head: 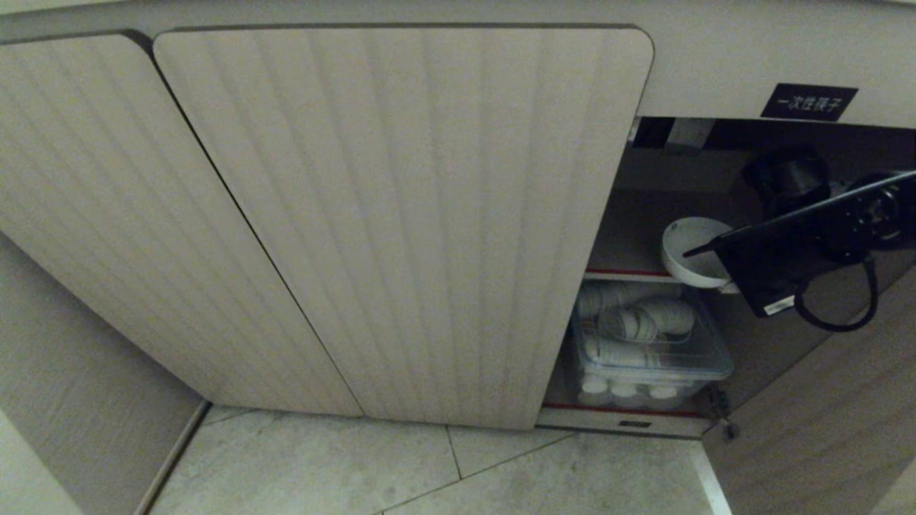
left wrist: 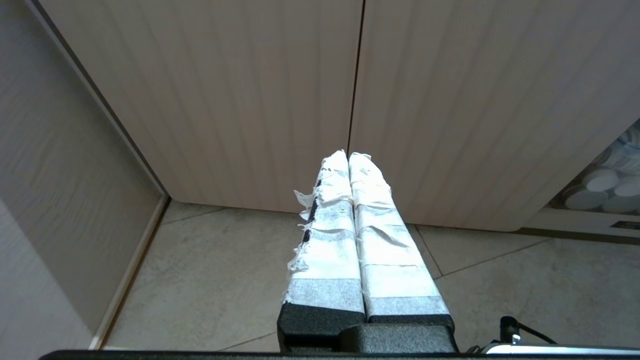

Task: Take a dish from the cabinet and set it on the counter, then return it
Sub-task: Put it back into the cabinet

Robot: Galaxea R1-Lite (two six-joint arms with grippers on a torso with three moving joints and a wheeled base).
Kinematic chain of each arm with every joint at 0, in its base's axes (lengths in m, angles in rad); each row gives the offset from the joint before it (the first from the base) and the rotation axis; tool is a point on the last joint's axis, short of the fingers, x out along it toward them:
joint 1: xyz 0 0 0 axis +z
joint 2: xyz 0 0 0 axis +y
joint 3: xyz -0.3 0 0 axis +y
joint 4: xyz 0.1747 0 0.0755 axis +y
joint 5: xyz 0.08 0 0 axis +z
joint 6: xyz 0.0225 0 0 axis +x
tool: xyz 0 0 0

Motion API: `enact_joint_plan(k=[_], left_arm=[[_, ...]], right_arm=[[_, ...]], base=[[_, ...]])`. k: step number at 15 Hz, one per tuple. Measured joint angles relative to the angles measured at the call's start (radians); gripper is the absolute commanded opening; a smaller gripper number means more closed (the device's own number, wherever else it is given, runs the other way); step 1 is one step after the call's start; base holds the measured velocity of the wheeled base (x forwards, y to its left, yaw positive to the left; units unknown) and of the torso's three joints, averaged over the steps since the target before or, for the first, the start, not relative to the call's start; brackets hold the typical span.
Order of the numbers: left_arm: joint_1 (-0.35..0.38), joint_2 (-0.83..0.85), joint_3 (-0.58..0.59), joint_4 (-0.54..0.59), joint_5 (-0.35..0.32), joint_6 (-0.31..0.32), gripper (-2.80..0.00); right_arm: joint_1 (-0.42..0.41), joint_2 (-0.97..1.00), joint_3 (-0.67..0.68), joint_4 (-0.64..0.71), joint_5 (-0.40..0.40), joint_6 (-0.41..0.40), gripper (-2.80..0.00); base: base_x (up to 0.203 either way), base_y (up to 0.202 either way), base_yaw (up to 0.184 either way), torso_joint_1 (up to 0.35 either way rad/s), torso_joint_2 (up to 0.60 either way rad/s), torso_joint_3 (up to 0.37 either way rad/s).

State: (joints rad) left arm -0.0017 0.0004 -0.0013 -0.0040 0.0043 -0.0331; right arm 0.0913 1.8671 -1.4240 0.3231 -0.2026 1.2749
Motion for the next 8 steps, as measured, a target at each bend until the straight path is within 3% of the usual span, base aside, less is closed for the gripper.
enact_joint_plan(k=[8], left_arm=[[0.0,0.0,0.0,0.0,0.0,0.0,-2.8]], right_arm=[[0.001,0.034,0.001,-0.052,-0.003,0.039,-2.8]], base=[[0.0,0.0,0.0,0.0,0.0,0.0]])
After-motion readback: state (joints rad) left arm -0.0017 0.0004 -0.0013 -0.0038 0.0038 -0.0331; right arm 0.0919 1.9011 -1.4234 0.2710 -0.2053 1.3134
